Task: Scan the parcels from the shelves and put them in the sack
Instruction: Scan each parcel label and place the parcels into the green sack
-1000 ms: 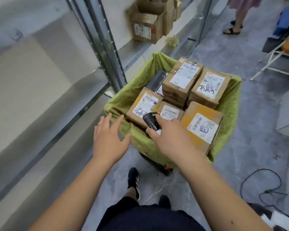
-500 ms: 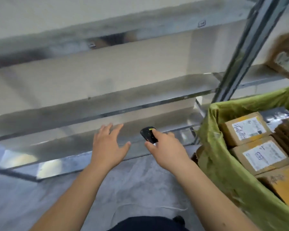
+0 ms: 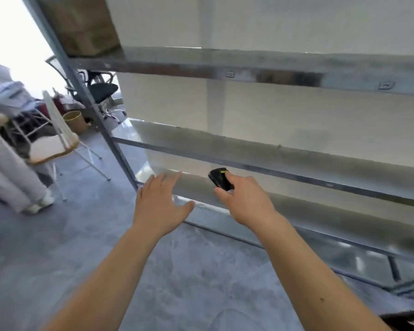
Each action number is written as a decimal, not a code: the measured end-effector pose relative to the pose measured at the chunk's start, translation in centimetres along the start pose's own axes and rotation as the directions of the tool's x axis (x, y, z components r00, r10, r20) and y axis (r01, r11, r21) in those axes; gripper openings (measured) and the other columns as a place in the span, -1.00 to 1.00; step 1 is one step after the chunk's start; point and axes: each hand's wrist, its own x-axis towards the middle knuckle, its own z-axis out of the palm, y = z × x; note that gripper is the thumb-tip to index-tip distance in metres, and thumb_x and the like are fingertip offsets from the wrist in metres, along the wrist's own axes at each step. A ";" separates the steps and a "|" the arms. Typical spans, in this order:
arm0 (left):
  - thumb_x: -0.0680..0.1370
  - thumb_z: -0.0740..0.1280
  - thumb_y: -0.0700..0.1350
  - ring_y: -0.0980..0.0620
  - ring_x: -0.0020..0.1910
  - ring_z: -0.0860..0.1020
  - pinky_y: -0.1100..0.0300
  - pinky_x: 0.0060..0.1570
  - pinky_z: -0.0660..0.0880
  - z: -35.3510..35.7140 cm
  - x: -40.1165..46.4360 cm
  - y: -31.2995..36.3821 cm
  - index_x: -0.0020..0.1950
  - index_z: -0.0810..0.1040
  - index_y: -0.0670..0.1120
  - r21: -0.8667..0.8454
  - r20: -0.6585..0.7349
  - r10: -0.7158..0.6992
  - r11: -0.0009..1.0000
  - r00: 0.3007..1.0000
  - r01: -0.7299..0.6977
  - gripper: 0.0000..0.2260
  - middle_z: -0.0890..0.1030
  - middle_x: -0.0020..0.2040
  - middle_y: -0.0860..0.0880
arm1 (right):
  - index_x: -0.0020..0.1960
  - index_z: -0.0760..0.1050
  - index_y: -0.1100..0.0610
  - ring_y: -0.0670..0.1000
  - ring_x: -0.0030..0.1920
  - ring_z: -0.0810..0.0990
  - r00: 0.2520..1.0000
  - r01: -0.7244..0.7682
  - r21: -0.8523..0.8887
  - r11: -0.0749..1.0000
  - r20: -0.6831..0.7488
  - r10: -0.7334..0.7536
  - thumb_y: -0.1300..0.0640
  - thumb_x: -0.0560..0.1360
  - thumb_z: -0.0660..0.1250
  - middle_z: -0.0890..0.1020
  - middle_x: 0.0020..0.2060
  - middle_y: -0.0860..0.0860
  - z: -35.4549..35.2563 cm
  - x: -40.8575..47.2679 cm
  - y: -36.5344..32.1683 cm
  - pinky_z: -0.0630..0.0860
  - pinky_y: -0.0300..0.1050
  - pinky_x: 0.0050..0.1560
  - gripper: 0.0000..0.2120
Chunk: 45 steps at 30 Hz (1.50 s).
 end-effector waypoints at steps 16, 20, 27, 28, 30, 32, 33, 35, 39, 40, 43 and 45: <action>0.52 0.36 0.33 -0.06 0.64 0.13 -0.04 0.57 0.17 -10.8 2.7 -15.2 0.65 0.14 0.28 -0.075 -0.170 -0.134 0.990 0.976 0.122 -0.25 0.26 0.64 0.00 | 0.20 0.48 -0.17 0.06 -0.16 0.58 0.965 0.261 -0.076 0.962 0.024 -0.260 -0.29 0.53 0.20 0.57 -0.05 0.01 5.4 7.6 -19.6 0.45 -0.08 -0.23 -0.66; 0.52 0.37 0.32 -0.08 0.64 0.15 -0.06 0.58 0.18 -12.4 5.1 -17.1 0.66 0.15 0.25 -0.052 -0.190 -0.144 0.989 0.971 0.137 -0.24 0.26 0.65 -0.03 | 0.20 0.50 -0.17 0.06 -0.11 0.58 0.945 0.328 -0.056 0.943 0.024 -0.327 -0.27 0.55 0.22 0.58 -0.01 0.02 5.7 10.4 -22.3 0.52 -0.01 -0.12 -0.69; 0.51 0.37 0.35 -0.09 0.64 0.17 -0.08 0.59 0.18 -13.9 13.0 -19.5 0.66 0.18 0.22 0.002 -0.234 -0.134 0.990 0.963 0.138 -0.23 0.27 0.65 -0.04 | 0.18 0.54 -0.09 -0.02 -0.17 0.57 0.915 0.404 -0.010 0.915 0.026 -0.403 -0.23 0.58 0.25 0.60 -0.13 -0.09 6.0 17.9 -24.9 0.53 -0.04 -0.20 -0.70; 0.51 0.37 0.35 -0.09 0.64 0.17 -0.07 0.60 0.17 -14.0 14.4 -19.8 0.66 0.18 0.21 0.019 -0.236 -0.126 0.991 0.964 0.134 -0.23 0.28 0.65 -0.05 | 0.18 0.55 -0.09 -0.04 -0.19 0.56 0.912 0.410 -0.001 0.912 0.023 -0.410 -0.22 0.58 0.26 0.59 -0.17 -0.12 5.9 19.2 -25.2 0.50 -0.05 -0.23 -0.71; 0.52 0.37 0.33 -0.08 0.63 0.19 -0.07 0.60 0.18 -14.2 17.3 -20.1 0.66 0.19 0.21 0.035 -0.234 -0.110 0.992 0.966 0.121 -0.25 0.30 0.63 -0.05 | 0.18 0.55 -0.08 -0.06 -0.21 0.56 0.909 0.417 0.016 0.909 0.019 -0.417 -0.21 0.58 0.27 0.58 -0.20 -0.13 5.7 21.7 -25.7 0.49 -0.05 -0.24 -0.71; 0.52 0.39 0.31 -0.08 0.62 0.21 -0.06 0.60 0.19 -14.5 20.3 -20.2 0.65 0.20 0.22 0.020 -0.246 -0.104 0.993 0.964 0.113 -0.26 0.32 0.61 -0.03 | 0.19 0.56 -0.09 -0.01 -0.17 0.58 0.903 0.428 0.023 0.903 0.027 -0.429 -0.22 0.57 0.27 0.60 -0.14 -0.09 5.3 24.3 -26.5 0.53 -0.03 -0.19 -0.70; 0.52 0.40 0.31 -0.07 0.60 0.23 -0.05 0.59 0.20 -14.7 21.6 -20.3 0.64 0.22 0.22 0.015 -0.263 -0.102 0.994 0.959 0.110 -0.26 0.33 0.60 -0.02 | 0.18 0.56 -0.09 0.02 -0.15 0.58 0.898 0.439 0.014 0.898 0.033 -0.439 -0.22 0.57 0.26 0.60 -0.11 -0.06 4.9 25.6 -27.0 0.54 -0.01 -0.16 -0.70; 0.51 0.41 0.30 -0.07 0.58 0.26 -0.05 0.56 0.22 -15.2 24.2 -20.3 0.63 0.25 0.21 0.018 -0.305 -0.090 0.995 0.948 0.100 -0.27 0.35 0.59 0.00 | 0.17 0.56 -0.08 0.03 -0.12 0.57 0.887 0.460 0.008 0.888 0.036 -0.460 -0.22 0.57 0.26 0.60 -0.08 -0.03 4.1 28.4 -28.0 0.56 0.00 -0.11 -0.69; 0.52 0.43 0.26 -0.08 0.59 0.24 -0.05 0.56 0.21 -16.7 28.4 -21.1 0.64 0.25 0.20 0.036 -0.333 -0.077 0.995 0.940 0.094 -0.27 0.33 0.60 0.01 | 0.23 0.59 -0.05 -0.04 -0.14 0.59 0.871 0.492 0.044 0.870 -0.007 -0.492 -0.20 0.58 0.31 0.63 -0.11 -0.08 2.3 33.5 -30.5 0.58 -0.03 -0.08 -0.67; 0.52 0.44 0.26 -0.08 0.60 0.23 -0.05 0.56 0.21 -17.3 29.4 -21.2 0.64 0.25 0.20 0.043 -0.340 -0.074 0.995 0.937 0.094 -0.27 0.33 0.61 0.01 | 0.24 0.59 -0.04 -0.05 -0.15 0.59 0.867 0.497 0.048 0.866 -0.023 -0.497 -0.20 0.57 0.31 0.64 -0.11 -0.09 1.9 34.6 -31.1 0.59 -0.03 -0.06 -0.66; 0.53 0.44 0.25 -0.06 0.60 0.23 -0.01 0.55 0.20 -19.2 32.4 -21.6 0.64 0.26 0.17 0.072 -0.376 -0.030 0.996 0.926 0.061 -0.27 0.33 0.60 0.02 | 0.26 0.58 -0.08 -0.05 -0.18 0.62 0.860 0.510 0.058 0.858 -0.049 -0.508 -0.23 0.55 0.30 0.66 -0.16 -0.15 1.4 37.8 -33.1 0.62 0.00 -0.06 -0.63; 0.53 0.44 0.23 -0.07 0.60 0.23 -0.01 0.55 0.21 -20.6 34.8 -22.1 0.64 0.27 0.16 0.085 -0.390 0.001 0.996 0.921 0.035 -0.29 0.33 0.60 0.01 | 0.26 0.57 -0.14 -0.08 -0.23 0.62 0.852 0.524 0.061 0.850 -0.043 -0.522 -0.27 0.54 0.28 0.65 -0.22 -0.17 1.4 39.7 -34.3 0.61 -0.03 -0.14 -0.62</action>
